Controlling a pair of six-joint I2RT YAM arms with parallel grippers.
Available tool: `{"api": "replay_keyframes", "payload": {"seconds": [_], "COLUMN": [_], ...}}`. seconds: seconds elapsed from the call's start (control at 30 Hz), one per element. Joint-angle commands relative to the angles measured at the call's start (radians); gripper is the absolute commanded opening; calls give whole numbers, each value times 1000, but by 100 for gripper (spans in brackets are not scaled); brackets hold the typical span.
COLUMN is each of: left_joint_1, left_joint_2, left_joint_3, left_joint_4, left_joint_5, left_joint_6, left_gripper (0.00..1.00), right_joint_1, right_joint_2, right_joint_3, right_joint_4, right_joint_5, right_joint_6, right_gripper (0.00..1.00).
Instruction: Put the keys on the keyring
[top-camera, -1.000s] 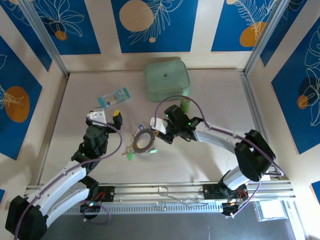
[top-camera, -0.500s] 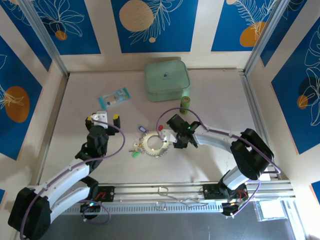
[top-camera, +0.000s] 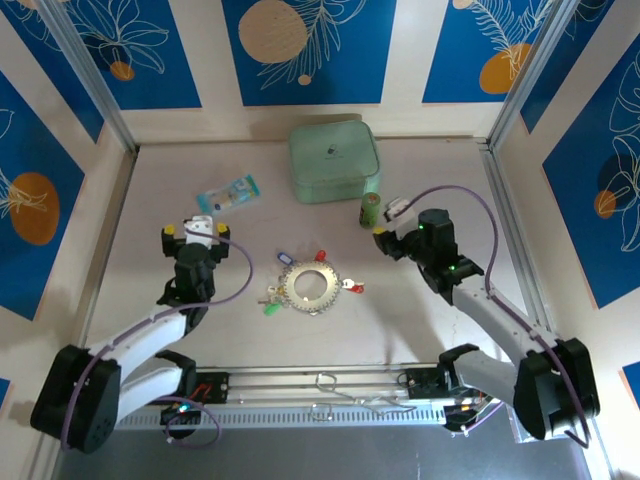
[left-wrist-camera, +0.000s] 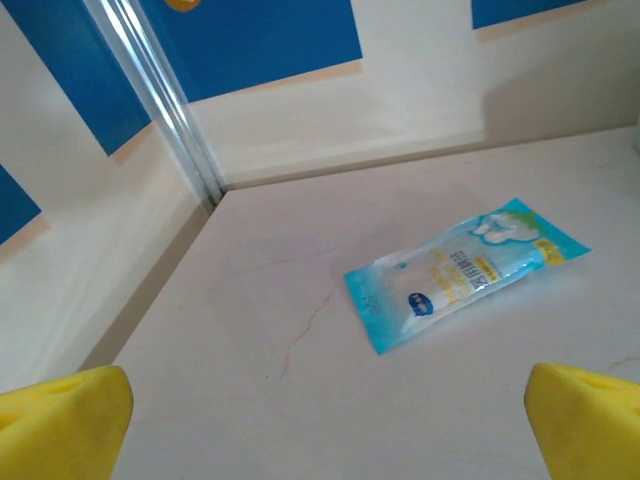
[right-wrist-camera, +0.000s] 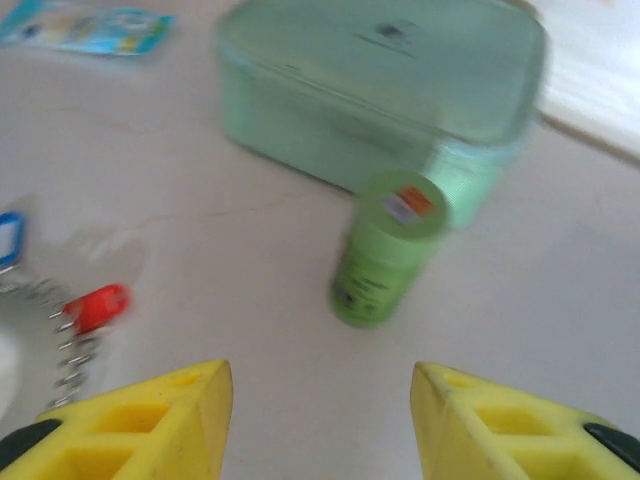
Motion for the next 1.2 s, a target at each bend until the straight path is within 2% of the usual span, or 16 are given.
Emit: {"api": "replay_keyframes", "payload": {"seconds": [0.0,0.1,0.2,0.4,0.43,0.53,0.57,0.6,0.63,0.7,0.73,0.77,0.83,0.9,0.93,1.17], "left_joint_1": [31,55,73,111,109,121,127,135,147,176,181,180,183,180,182,183], "left_joint_2": [64,141,230,478,503,461,472,466,455,493,550,544,497,526,510,514], "left_joint_3": [-40,-50,-66,-89,-90,-67,-60,-54,-49,-53,-52,-51,-23,4,13,14], "left_joint_4": [182,246,344,647,680,563,566,542,509,519,608,609,464,478,428,434], "left_joint_5": [26,51,77,155,172,224,237,253,279,345,354,351,355,301,302,305], "left_joint_6": [22,13,2,11,29,6,10,2,-11,-30,-14,-10,-35,-34,-48,-46], "left_gripper": [100,100,100,100,100,100,100,100,100,100,100,100,100,100,100,100], "right_joint_1": [-129,-229,-308,-320,-317,-302,-298,-300,-307,-329,-328,-326,-323,-320,-320,-321], "right_joint_2": [24,26,75,296,333,450,456,432,438,440,441,443,443,441,443,443], "right_joint_3": [-85,-204,-300,-295,-277,-246,-225,-186,-170,-172,-174,-175,-170,-169,-171,-168], "right_joint_4": [179,367,606,834,827,885,861,738,722,725,733,735,730,723,726,721], "right_joint_5": [36,71,-45,-161,-171,-178,-173,-173,-167,-168,-163,-158,-153,-148,-148,-146], "right_joint_6": [202,201,233,244,235,220,220,209,227,255,253,253,251,251,252,252], "right_gripper": [49,49,49,45,42,42,43,44,45,47,47,47,49,51,52,56]}}
